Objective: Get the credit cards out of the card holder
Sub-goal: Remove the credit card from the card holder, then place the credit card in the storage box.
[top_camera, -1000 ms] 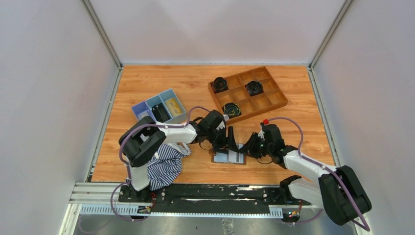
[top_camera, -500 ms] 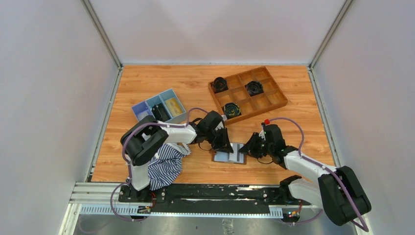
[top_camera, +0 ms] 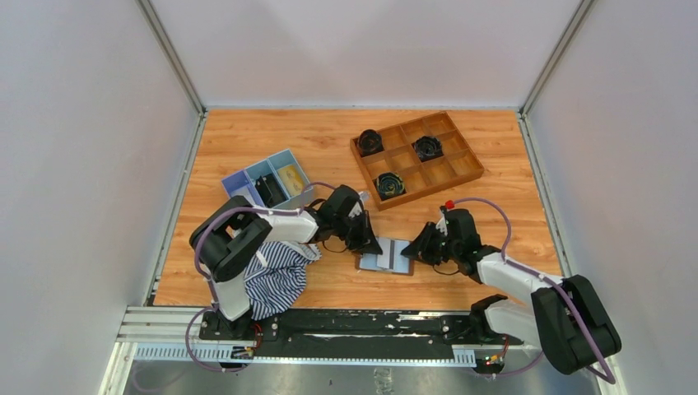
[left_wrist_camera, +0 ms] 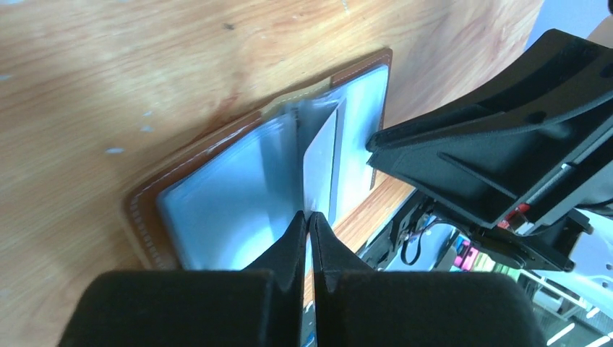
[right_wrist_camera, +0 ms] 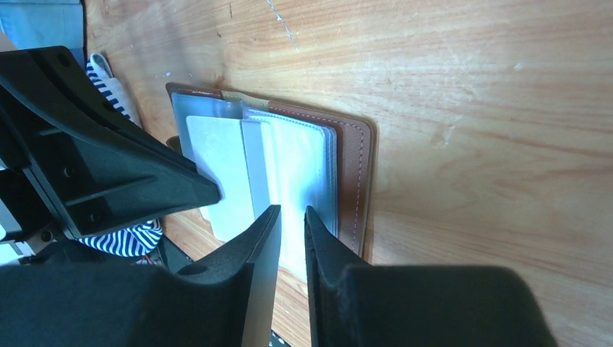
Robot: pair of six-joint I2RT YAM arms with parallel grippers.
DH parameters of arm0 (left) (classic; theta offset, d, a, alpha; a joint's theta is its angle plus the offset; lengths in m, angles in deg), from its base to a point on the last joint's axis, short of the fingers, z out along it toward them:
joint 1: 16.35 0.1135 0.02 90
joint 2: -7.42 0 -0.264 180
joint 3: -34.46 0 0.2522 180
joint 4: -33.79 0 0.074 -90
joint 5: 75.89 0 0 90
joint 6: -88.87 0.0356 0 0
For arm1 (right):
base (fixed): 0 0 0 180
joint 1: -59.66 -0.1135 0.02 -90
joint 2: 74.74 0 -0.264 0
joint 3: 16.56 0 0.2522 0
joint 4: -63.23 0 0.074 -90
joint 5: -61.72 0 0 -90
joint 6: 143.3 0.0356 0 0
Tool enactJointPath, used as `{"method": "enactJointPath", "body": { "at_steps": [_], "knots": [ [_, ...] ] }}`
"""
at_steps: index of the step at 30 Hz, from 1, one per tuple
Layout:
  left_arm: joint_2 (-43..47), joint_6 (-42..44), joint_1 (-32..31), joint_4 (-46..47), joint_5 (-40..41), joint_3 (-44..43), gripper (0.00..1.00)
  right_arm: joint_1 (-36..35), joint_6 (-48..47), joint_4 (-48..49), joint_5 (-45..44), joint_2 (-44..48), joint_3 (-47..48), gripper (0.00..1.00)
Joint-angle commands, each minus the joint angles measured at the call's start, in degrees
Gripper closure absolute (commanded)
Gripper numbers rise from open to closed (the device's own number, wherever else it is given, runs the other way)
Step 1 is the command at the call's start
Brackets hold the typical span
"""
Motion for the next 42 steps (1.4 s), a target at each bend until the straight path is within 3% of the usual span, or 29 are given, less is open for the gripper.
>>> {"method": "enactJointPath", "body": {
  "at_steps": [1, 9, 11, 14, 19, 26, 29, 35, 42],
  "knots": [
    [3.6, 2.0, 2.1, -0.6, 0.2, 3.8, 1.0, 1.2, -2.1, -4.4, -3.1, -2.9, -3.0, 0.77],
    [10.0, 3.3, 3.9, -0.8, -1.2, 7.0, 1.0, 1.4, -2.3, -3.5, -2.2, -5.2, -2.8, 0.77],
    [12.3, 4.9, 4.4, -4.6, -0.3, 6.1, 1.0, 1.4, -2.3, -3.5, -1.6, -5.1, -2.7, 0.77],
    [15.2, 13.3, 4.5, -23.2, 7.5, -1.5, 1.0, 1.5, -2.3, -4.3, -0.8, -3.9, -2.6, 0.78],
    [19.4, 21.8, 4.5, -44.5, 23.5, -13.8, 1.0, 1.5, -3.3, -8.1, -0.6, -0.2, -1.1, 0.76],
    [22.8, 26.5, 5.7, -62.5, 48.9, -25.6, 1.0, 1.5, -5.0, -15.4, -0.4, 5.3, 2.5, 0.7],
    [23.6, 28.4, 11.1, -68.3, 57.0, -28.3, 1.0, 1.5, -5.3, -17.0, 0.1, 7.6, 3.4, 0.65],
    [22.9, 31.6, 24.8, -69.2, 65.0, -29.4, 1.0, 1.5, -5.4, -18.3, 0.6, 9.8, 4.2, 0.42],
    [12.8, 29.2, 32.1, -68.9, 69.0, -33.1, 1.0, 1.5, -5.8, -20.3, 1.2, 10.9, 5.0, 0.35]
  ]
}}
